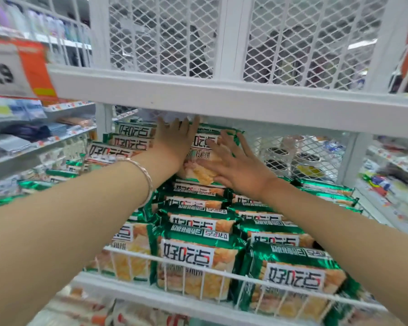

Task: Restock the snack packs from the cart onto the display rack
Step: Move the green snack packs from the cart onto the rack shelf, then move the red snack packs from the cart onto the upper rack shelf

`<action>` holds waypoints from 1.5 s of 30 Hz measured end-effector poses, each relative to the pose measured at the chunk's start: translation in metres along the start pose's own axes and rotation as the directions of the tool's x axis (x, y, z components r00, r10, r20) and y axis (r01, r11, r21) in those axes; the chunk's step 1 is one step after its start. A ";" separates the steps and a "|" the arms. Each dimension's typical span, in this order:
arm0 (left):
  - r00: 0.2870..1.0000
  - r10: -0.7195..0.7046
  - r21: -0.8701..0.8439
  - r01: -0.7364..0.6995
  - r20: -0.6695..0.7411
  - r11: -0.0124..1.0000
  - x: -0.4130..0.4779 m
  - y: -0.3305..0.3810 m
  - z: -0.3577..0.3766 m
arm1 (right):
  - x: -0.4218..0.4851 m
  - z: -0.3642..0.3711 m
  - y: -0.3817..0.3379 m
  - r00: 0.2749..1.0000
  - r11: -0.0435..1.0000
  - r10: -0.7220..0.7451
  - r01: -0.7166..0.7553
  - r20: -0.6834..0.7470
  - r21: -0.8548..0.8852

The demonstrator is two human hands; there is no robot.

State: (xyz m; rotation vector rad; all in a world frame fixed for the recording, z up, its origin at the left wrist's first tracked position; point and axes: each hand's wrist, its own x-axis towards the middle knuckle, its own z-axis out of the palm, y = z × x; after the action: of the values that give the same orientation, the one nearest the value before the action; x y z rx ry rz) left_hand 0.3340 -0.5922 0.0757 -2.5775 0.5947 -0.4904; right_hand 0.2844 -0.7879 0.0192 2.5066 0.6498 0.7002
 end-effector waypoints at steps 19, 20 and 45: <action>0.918 -0.026 -0.352 0.179 0.397 0.919 -0.389 -0.178 0.075 | 0.043 -0.182 -0.275 0.939 0.893 0.046 -0.192 0.341 0.407; 0.893 -0.059 -0.344 0.233 0.447 0.909 -0.410 -0.192 0.082 | 0.052 -0.185 -0.299 0.940 0.880 0.006 -0.166 0.341 0.444; -0.047 -0.243 -0.089 0.850 0.969 -0.519 -0.598 -0.245 0.219 | 0.114 -0.113 -0.670 0.288 0.453 -0.885 0.340 0.367 0.824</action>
State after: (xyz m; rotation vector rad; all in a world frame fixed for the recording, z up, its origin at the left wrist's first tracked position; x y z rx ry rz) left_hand 0.0022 -0.0314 -0.1274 -3.3330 -2.3887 0.7244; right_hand 0.0969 -0.1667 -0.2112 2.2481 1.5962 -1.1091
